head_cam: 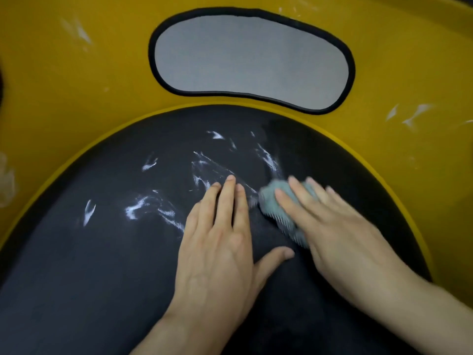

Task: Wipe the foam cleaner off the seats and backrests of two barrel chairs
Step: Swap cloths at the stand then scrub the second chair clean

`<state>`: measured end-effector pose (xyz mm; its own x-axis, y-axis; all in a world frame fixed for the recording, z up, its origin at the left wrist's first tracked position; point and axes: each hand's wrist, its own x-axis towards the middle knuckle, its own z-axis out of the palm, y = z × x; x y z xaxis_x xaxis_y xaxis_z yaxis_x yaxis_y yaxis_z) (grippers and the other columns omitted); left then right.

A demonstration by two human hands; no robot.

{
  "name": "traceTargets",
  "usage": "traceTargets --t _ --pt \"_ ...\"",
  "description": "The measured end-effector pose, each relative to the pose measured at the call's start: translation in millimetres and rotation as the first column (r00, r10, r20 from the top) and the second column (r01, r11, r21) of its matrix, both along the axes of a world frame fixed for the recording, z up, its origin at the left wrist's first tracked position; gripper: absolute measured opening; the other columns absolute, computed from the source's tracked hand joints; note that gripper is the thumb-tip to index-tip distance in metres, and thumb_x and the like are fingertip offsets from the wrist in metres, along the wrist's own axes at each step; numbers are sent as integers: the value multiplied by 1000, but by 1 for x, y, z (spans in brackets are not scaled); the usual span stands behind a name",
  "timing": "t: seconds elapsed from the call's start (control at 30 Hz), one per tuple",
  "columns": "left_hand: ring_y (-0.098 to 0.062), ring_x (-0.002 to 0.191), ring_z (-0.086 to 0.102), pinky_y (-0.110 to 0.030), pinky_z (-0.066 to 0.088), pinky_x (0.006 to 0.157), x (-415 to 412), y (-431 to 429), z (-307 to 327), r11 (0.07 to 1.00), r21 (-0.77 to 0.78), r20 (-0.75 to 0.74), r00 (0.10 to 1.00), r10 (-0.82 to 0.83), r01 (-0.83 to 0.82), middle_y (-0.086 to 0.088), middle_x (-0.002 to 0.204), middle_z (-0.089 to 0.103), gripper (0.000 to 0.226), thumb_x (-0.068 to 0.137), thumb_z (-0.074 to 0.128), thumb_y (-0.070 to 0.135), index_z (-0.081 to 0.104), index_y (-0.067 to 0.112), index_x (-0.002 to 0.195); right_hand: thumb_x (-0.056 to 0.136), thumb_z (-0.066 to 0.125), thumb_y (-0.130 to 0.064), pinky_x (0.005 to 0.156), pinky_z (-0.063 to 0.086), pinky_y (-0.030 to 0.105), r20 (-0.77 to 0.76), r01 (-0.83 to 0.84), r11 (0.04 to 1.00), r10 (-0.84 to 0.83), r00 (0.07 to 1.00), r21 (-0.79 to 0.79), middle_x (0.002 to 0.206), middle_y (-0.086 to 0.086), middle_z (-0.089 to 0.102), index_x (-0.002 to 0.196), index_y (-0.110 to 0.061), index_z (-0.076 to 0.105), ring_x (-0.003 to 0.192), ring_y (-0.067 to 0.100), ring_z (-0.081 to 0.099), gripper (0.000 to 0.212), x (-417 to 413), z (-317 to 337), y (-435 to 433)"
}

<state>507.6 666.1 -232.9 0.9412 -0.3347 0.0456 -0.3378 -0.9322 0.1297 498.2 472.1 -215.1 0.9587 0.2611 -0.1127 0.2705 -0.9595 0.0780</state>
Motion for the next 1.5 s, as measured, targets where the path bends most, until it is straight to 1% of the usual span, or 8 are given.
traceTargets --t 0.13,0.3,0.47,0.67,0.87,1.07,1.27,1.5 --pt "-31 146 39 -42 23 115 4 0 2 1000 10 -16 1000 4 -4 -14 159 41 115 81 29 90 46 1 150 103 37 -12 122 4 35 -3 128 987 -128 992 100 169 1 7 161 -27 9 155 25 7 66 77 10 20" --pt "-30 149 35 -42 21 117 7 1 3 1000 2 -31 999 23 -23 -13 160 40 116 79 30 91 44 1 151 100 46 -20 118 7 30 0 73 996 -73 997 56 167 2 19 160 -24 20 154 23 14 66 43 8 10" --pt "-30 150 32 -44 19 119 7 2 1 1000 -13 -34 999 17 -17 -14 160 39 115 80 30 91 42 1 152 66 81 -11 114 37 37 -18 76 997 -76 997 29 148 9 52 147 -16 49 136 30 49 87 -15 -2 -4" --pt "-32 151 30 -47 17 119 17 3 1 999 -1 -7 999 -45 45 -16 159 39 115 81 29 92 43 3 152 100 43 -15 120 -5 30 9 33 994 -34 999 102 169 0 7 161 -28 8 155 22 4 71 58 6 17" --pt "-31 152 28 -46 14 119 24 7 1 998 -9 -35 998 -60 60 -14 161 37 119 79 23 97 41 7 154 104 44 -22 117 -1 29 22 53 990 -56 998 130 169 -2 6 161 -29 9 155 20 2 67 66 7 27" --pt "-31 154 23 -48 13 120 31 3 1 997 -40 -51 996 -72 70 -13 162 35 118 76 25 99 40 13 156 66 83 -29 118 30 35 -44 35 999 -33 998 34 152 7 48 149 -19 46 139 27 44 92 10 1 5" --pt "-34 151 31 -50 16 118 30 4 -2 999 -34 -61 997 -37 35 -13 160 40 120 77 22 99 44 9 153 101 46 -15 120 -2 30 25 57 988 -61 998 141 169 -3 7 161 -30 10 155 20 2 71 78 5 24" --pt "-37 147 37 -52 18 116 31 5 -3 999 -15 -58 998 -35 34 -14 158 43 117 78 22 98 47 10 152 97 57 -22 119 8 31 40 64 992 -69 997 107 166 -2 21 158 -27 24 154 20 11 69 63 2 19"
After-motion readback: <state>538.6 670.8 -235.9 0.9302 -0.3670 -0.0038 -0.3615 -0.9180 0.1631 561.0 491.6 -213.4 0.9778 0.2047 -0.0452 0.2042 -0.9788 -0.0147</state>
